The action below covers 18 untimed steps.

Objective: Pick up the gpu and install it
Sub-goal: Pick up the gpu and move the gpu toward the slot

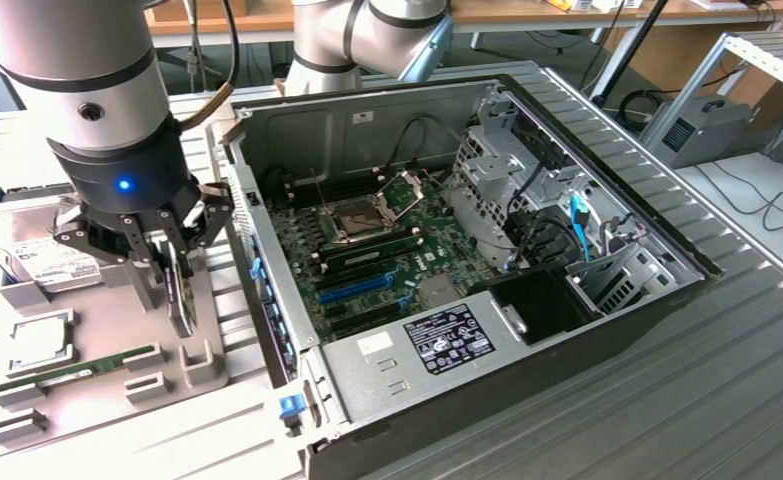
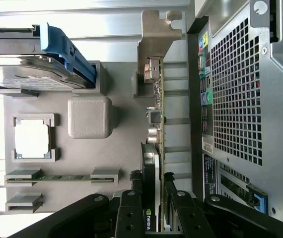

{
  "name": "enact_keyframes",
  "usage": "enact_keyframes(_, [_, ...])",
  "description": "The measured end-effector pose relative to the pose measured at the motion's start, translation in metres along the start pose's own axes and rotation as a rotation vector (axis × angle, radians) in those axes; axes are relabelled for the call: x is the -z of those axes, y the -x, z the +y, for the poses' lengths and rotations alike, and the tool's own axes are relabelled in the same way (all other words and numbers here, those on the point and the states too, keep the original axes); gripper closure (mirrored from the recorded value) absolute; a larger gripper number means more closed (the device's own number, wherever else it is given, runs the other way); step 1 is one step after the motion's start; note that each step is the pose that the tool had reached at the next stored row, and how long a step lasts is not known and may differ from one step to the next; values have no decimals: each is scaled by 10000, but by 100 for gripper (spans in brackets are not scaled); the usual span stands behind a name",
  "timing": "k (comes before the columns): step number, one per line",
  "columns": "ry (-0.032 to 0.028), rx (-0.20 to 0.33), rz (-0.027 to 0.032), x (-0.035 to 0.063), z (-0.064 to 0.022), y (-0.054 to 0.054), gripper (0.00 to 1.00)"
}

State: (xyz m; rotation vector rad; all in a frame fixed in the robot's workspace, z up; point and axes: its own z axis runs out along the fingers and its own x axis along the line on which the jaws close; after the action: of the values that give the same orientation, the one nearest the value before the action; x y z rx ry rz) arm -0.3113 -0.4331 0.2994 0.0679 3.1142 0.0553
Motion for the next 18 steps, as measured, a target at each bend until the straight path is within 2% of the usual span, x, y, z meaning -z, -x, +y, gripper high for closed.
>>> enact_keyframes(9, [-2, 0, 3, 26, 1, 0, 73])
enact_keyframes(18, [-2, 0, 2, 199, 7, 5, 73])
